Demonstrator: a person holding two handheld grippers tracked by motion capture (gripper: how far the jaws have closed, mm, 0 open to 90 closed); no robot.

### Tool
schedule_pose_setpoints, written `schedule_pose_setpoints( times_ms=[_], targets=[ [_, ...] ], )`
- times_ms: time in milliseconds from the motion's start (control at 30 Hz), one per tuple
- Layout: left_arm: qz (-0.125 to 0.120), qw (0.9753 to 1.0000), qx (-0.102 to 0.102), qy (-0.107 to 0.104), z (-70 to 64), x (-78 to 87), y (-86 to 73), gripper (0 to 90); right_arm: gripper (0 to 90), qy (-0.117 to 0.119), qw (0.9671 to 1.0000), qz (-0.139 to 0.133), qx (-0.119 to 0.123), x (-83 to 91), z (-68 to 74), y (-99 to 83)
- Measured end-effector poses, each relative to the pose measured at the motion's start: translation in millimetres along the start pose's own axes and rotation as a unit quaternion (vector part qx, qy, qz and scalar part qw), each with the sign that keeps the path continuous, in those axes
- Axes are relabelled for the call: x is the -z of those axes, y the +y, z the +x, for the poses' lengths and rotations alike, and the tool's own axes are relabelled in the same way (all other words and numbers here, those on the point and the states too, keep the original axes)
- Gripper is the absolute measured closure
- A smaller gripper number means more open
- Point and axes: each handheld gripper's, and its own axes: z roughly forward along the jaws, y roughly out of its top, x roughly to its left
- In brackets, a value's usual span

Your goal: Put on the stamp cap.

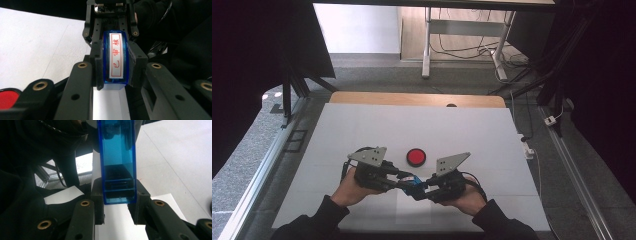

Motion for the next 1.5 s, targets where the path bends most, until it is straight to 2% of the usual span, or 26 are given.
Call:
schedule_pose_setpoints(
  times_ms=[267, 367, 467, 667, 1100, 1267, 1500],
  targets=[
    [0.008, 1.0, -0.001, 0.006, 0.2, -2.6, -0.8, 70.1, 68.7, -0.003, 1.0, 0.005, 0.0, -0.4, -1.1, -1.9],
    [0.016, 0.9997, -0.006, 0.014, -0.8, -3.5, 0.6, 70.1, 68.1, -0.009, 0.9999, 0.008, 0.002, -0.6, -1.0, -2.4],
    [0.019, 0.9997, 0.0, 0.018, -0.3, -4.4, 0.5, 70.0, 66.3, -0.019, 0.9997, 0.011, -0.005, -1.7, -0.7, -3.1],
    [0.025, 0.9994, 0.0, 0.025, -0.7, -4.3, 1.3, 70.0, 63.5, -0.029, 0.9995, 0.003, -0.007, -0.6, -0.2, -3.1],
    [0.023, 0.9991, 0.001, 0.036, -2.6, 0.5, 4.6, 70.0, 58.9, -0.041, 0.9991, -0.003, -0.012, 2.6, -0.1, -4.6],
    [0.022, 0.9989, 0.009, 0.041, -2.7, 3.6, 5.9, 70.0, 55.7, -0.046, 0.9988, -0.008, -0.013, 3.5, 1.4, -5.5],
    [0.025, 0.998, 0.014, 0.057, -3.4, 8.6, 6.9, 70.0, 51.1, -0.067, 0.9976, -0.008, -0.02, 6.7, 3.1, -7.5]
  ],
)
